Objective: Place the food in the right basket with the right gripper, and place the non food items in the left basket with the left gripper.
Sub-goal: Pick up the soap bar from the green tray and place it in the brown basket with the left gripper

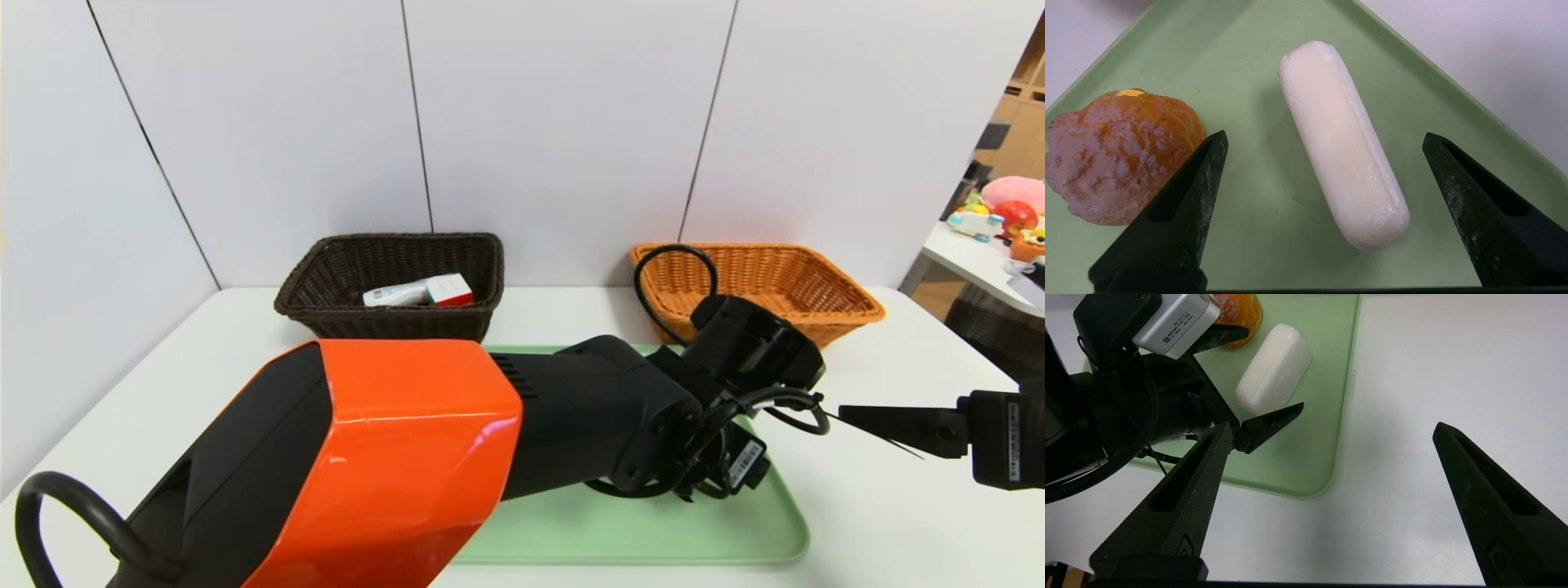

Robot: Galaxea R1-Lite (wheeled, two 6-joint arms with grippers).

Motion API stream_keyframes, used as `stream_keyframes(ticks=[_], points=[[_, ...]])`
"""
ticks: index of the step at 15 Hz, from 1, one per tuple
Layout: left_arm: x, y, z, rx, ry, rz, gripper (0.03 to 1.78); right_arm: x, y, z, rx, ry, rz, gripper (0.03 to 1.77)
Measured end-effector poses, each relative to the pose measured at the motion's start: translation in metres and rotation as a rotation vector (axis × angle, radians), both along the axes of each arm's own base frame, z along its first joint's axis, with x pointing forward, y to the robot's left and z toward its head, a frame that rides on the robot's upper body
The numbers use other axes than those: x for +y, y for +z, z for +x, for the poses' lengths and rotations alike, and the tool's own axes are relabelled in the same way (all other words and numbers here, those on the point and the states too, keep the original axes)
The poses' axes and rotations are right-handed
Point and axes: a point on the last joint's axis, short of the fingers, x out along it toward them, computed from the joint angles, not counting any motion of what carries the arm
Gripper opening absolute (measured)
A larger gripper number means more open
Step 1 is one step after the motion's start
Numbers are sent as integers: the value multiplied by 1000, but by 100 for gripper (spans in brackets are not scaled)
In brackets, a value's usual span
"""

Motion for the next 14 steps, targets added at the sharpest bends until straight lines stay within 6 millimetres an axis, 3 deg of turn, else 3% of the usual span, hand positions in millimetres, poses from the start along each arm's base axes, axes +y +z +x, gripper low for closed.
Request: stream_keyframes(ticks=[13, 14], points=[[-6, -6, 3, -12, -4, -30, 169, 0, 0, 0, -1, 1, -1, 170], [-6, -7, 3, -11, -4, -29, 151, 0, 0, 0, 0, 2, -1, 170]])
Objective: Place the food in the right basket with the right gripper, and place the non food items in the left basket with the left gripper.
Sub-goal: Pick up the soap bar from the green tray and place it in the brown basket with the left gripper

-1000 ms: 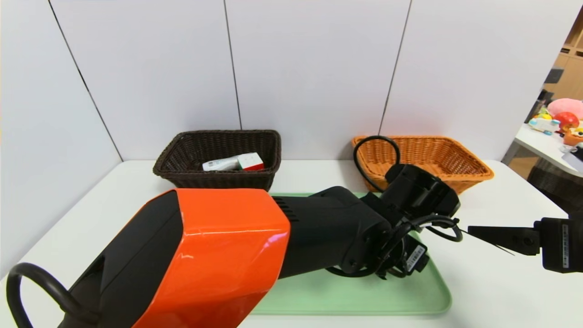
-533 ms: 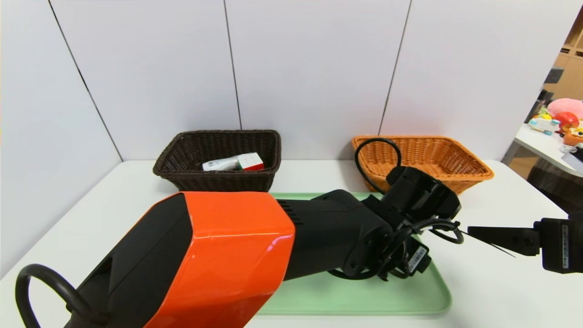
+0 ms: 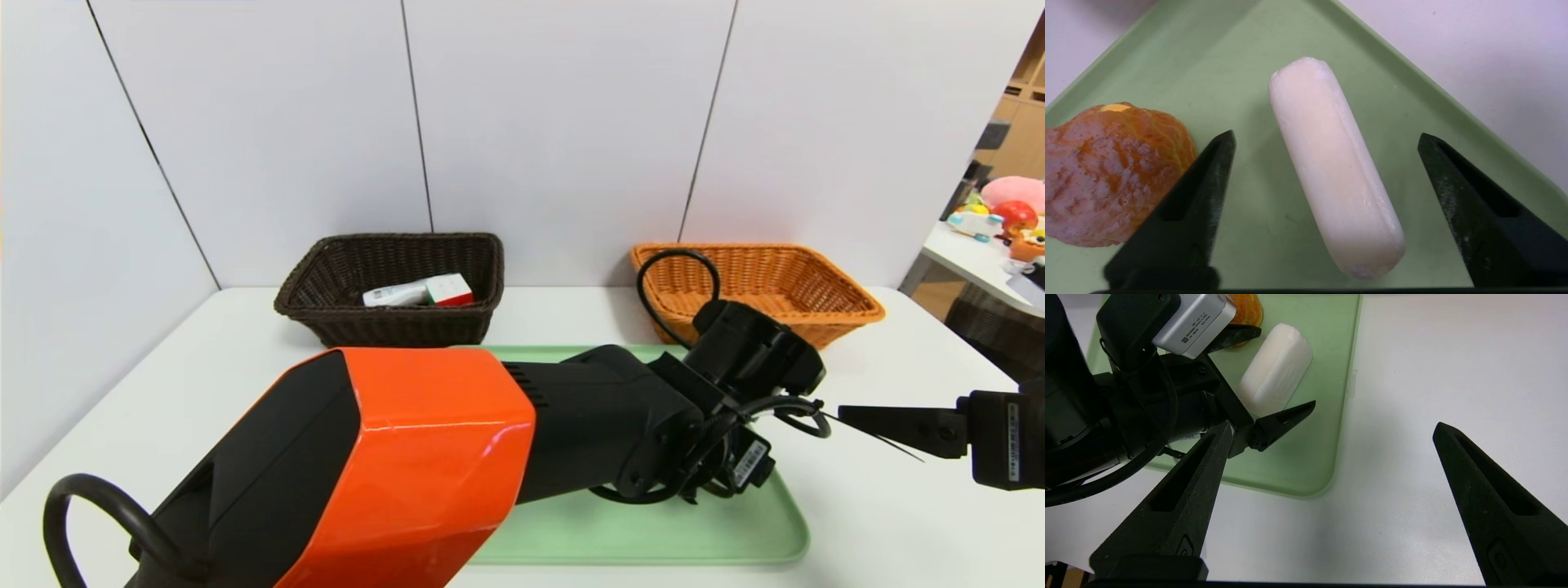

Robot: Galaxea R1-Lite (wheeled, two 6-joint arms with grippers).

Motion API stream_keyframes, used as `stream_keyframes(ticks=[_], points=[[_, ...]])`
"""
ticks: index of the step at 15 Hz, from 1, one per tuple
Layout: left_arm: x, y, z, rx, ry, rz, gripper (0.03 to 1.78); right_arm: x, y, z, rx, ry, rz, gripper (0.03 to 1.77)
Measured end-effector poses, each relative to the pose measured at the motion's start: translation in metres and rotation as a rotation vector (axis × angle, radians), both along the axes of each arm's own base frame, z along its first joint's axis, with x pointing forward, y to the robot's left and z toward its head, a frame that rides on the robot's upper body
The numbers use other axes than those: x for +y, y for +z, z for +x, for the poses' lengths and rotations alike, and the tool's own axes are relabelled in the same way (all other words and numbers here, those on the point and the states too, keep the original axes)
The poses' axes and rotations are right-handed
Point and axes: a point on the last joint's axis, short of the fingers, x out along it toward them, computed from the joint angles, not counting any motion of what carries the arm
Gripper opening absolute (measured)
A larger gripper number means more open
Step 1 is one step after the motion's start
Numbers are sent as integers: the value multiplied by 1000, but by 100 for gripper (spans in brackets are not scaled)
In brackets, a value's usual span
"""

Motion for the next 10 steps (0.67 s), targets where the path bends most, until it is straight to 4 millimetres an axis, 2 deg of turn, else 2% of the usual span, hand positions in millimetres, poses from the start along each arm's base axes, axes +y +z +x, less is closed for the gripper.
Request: stream_keyframes(ticks=[4, 6, 7, 10], points=[[-1, -2, 1, -3, 0, -3, 94, 0, 0, 0, 0, 1, -2, 170], [-2, -4, 1, -1, 0, -1, 75, 0, -1, -1, -1, 1, -3, 170], [-2, -4, 1, -2, -1, 1, 50, 0, 0, -1, -3, 1, -3, 170], [-2, -4, 0, -1, 0, 3, 52, -1, 0, -2, -5, 0, -3, 170]])
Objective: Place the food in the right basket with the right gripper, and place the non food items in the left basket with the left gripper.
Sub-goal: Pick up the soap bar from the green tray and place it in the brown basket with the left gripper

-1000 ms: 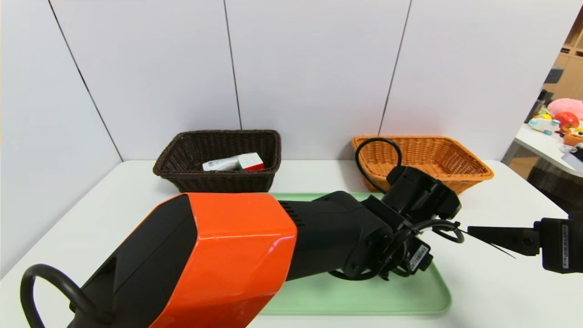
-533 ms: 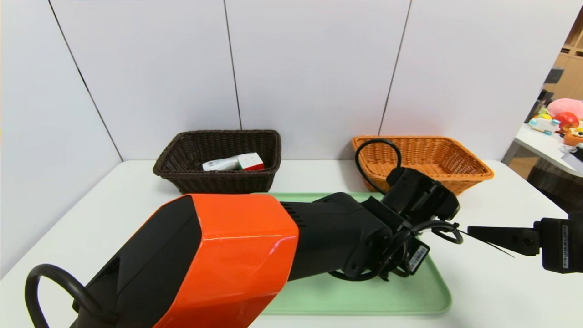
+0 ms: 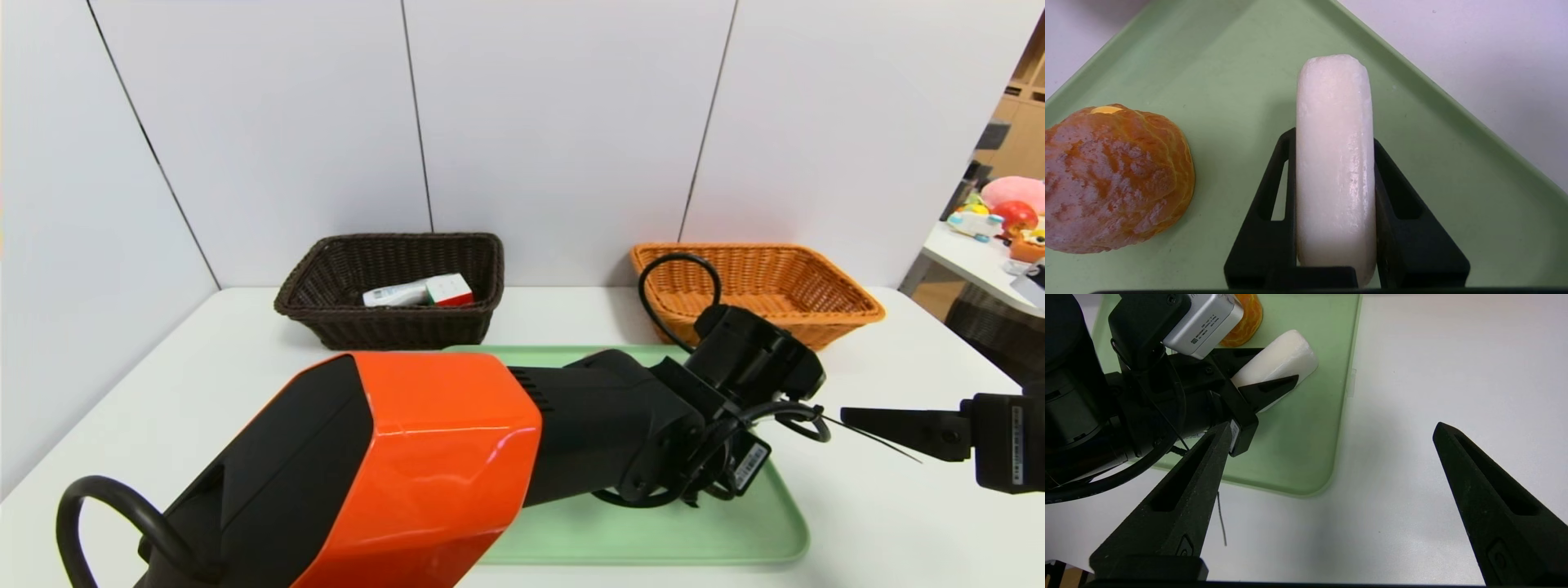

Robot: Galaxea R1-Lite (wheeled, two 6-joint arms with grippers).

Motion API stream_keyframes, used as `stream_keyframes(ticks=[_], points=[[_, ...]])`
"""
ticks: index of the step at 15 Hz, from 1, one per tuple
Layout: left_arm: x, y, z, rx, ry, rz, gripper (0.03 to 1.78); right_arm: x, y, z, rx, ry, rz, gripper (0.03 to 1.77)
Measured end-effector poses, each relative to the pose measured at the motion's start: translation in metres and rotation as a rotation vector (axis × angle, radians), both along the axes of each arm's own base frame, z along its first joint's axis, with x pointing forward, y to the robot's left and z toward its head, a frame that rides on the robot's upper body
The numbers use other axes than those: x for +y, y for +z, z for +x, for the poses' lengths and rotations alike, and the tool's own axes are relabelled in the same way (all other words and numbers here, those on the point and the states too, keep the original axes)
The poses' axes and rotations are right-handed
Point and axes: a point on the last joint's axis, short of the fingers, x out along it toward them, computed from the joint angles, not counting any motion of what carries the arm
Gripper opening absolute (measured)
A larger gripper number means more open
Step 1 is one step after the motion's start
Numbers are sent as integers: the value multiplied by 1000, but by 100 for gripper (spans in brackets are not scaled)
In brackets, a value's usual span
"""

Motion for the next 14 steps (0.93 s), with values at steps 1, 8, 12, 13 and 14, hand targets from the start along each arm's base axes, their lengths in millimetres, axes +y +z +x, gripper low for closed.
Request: stream_keyframes(ticks=[1, 8, 12, 13, 14], points=[[0, 1, 0, -1, 0, 0, 52, 0, 0, 0, 0, 0, 1, 170], [18, 45, -9, -29, 2, -32, 52, 0, 1, -1, -4, -2, 4, 170], [34, 73, -11, -49, 21, -62, 52, -1, 2, -2, -11, -1, 7, 170], [41, 81, -8, -57, 32, -71, 52, -1, 2, -4, -14, -2, 7, 170], [51, 91, -2, -74, 50, -83, 52, -1, 3, -4, -17, -3, 8, 170]])
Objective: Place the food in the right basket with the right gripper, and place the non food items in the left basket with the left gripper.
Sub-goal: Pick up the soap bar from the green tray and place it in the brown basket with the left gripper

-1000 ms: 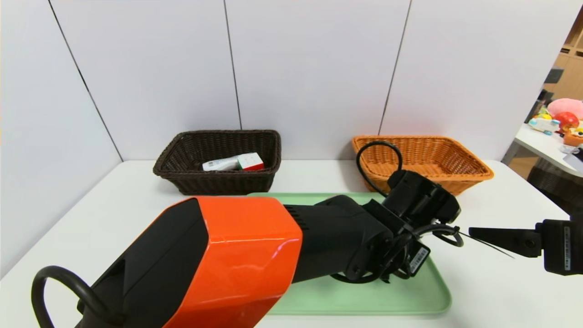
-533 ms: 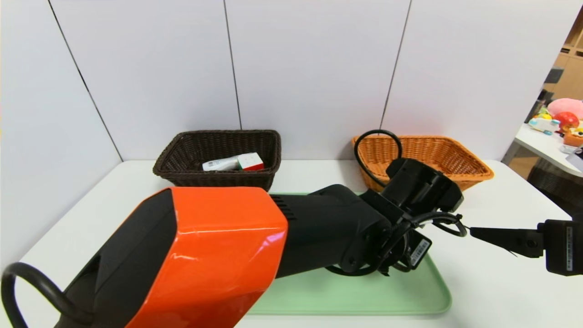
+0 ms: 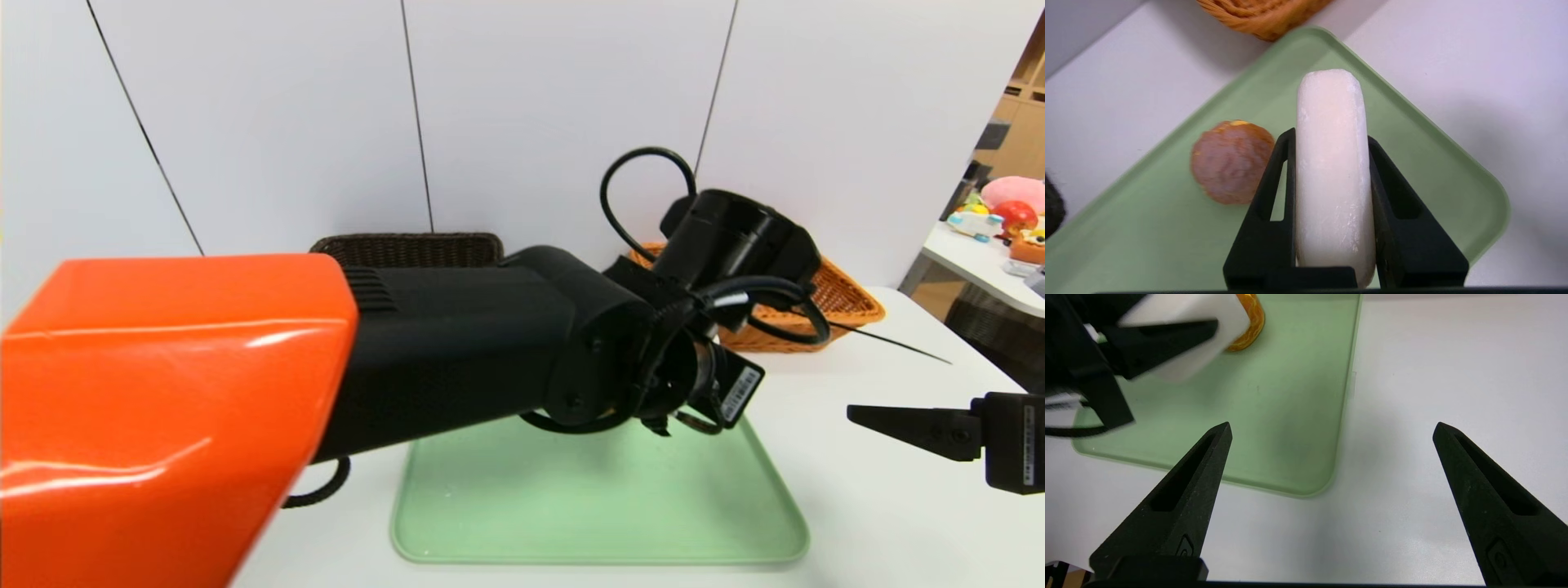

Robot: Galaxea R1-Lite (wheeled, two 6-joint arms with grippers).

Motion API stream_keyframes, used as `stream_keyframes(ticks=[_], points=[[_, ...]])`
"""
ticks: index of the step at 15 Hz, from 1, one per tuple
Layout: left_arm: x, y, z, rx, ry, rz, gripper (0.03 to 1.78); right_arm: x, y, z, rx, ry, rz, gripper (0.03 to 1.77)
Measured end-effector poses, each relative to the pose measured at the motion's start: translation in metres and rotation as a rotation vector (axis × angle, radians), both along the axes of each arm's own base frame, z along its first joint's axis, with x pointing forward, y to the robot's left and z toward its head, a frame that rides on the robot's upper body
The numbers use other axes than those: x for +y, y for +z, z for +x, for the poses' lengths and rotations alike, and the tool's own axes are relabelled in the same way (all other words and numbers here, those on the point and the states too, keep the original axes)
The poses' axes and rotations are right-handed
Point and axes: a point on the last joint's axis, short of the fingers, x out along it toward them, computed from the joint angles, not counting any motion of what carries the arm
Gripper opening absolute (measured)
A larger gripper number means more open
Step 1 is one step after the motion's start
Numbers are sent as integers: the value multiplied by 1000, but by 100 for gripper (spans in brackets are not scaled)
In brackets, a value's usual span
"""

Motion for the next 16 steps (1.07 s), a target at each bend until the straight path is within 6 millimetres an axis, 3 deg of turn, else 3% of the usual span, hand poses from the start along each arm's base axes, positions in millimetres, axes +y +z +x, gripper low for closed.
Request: stream_keyframes(ticks=[3, 8, 11, 16], points=[[43, 31, 26, -55, 79, -4, 52, 0, 1, -1, -5, 1, 2, 170], [153, 71, 85, -111, 280, -8, 52, 0, 0, -2, -4, 4, 3, 170], [213, 77, 114, -108, 374, -19, 52, 0, -2, -2, 2, 5, 3, 170], [281, 62, 151, -71, 511, -19, 52, 0, -3, -2, 6, 3, 0, 170]])
